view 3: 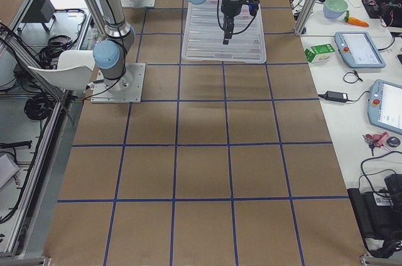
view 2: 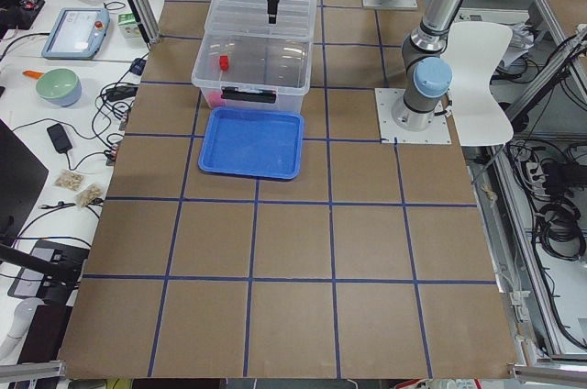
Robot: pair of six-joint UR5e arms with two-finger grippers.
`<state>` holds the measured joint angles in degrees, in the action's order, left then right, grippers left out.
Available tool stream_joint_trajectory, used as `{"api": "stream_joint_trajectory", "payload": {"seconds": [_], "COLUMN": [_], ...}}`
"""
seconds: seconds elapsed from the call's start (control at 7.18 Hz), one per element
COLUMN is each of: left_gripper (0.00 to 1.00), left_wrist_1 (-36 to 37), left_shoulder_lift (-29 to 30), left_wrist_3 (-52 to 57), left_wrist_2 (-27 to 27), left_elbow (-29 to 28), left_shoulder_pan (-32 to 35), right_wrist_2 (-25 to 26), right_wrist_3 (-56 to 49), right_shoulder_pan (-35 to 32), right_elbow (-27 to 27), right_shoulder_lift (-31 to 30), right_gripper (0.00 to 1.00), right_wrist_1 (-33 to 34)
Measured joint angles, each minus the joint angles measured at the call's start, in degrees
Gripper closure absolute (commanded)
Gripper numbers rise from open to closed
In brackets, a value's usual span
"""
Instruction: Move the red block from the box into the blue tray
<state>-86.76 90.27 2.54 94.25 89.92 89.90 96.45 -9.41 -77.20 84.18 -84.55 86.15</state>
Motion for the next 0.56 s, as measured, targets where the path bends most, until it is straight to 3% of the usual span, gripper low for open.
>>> {"api": "stream_joint_trajectory", "payload": {"seconds": [0.42,0.56], "left_gripper": [0.00,0.05], "left_wrist_1": [6.99,10.84], "left_shoulder_lift": [0.10,0.30], "left_wrist_3": [4.54,4.36], "left_wrist_2": [-0.08,-0.13], "left_elbow": [7.06,10.53], "left_shoulder_pan": [-3.48,-4.09], "right_wrist_2": [-1.09,-1.66], "right_wrist_3": [-0.08,-0.20], "right_shoulder_pan": [-0.01,0.02], "right_elbow": [-0.31,-0.20], "right_shoulder_lift": [1.37,1.28], "right_gripper": [0.00,0.00], "right_wrist_1": [1.65,2.18]}}
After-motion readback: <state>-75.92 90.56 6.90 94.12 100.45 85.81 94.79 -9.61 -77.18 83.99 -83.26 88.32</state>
